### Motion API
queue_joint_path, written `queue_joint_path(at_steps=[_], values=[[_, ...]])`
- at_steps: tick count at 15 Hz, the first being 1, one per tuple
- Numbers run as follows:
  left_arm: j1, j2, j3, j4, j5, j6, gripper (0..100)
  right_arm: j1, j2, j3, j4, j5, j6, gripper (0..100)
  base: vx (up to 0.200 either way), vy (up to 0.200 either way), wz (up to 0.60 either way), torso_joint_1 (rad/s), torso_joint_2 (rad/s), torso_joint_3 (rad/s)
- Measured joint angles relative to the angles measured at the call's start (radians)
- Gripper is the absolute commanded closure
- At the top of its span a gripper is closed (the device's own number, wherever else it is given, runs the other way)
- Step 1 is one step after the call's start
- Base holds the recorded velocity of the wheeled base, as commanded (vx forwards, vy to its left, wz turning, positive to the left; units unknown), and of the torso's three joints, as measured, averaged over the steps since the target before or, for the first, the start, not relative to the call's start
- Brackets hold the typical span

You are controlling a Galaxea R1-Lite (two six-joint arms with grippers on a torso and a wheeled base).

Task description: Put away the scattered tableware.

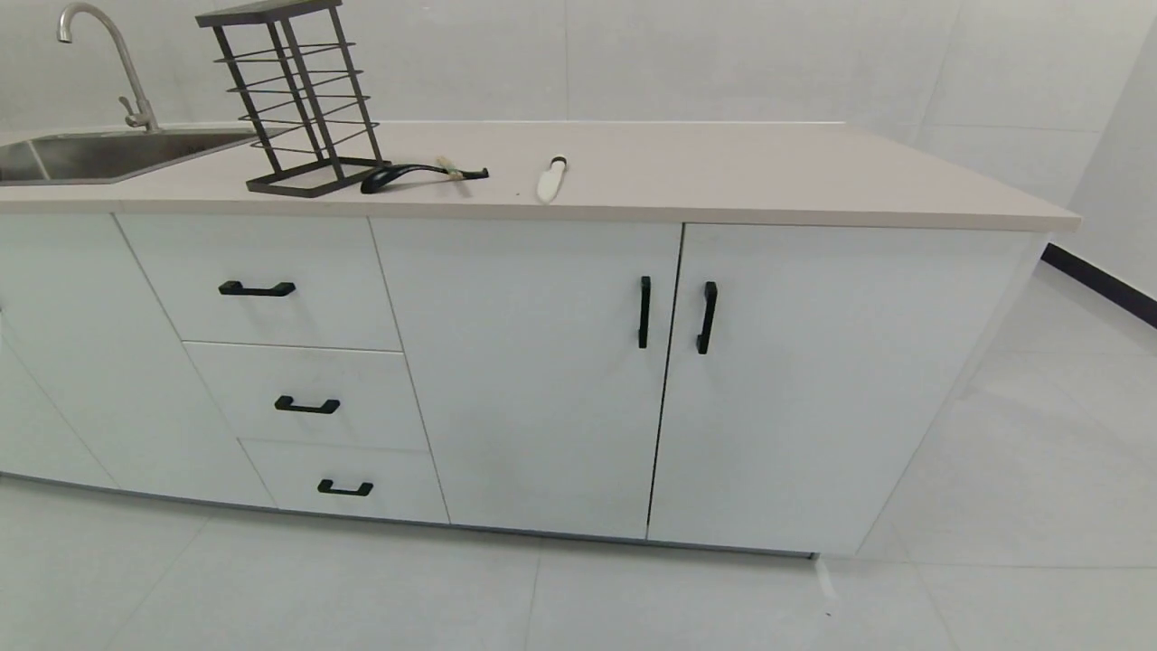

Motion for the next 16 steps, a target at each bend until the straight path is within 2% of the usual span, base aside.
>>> queue_joint_path(at_steps=[14, 16], values=[[0.0, 0.0, 0.0, -0.001, 0.002, -0.004, 0, 0.0, 0.0, 0.0, 0.0, 0.0, 0.0, 100, 0.0, 0.2, 0.0, 0.001, 0.0, 0.001], [0.0, 0.0, 0.0, -0.001, 0.002, -0.005, 0, 0.0, 0.0, 0.0, 0.0, 0.0, 0.0, 100, 0.0, 0.0, 0.0, 0.0, 0.0, 0.0]])
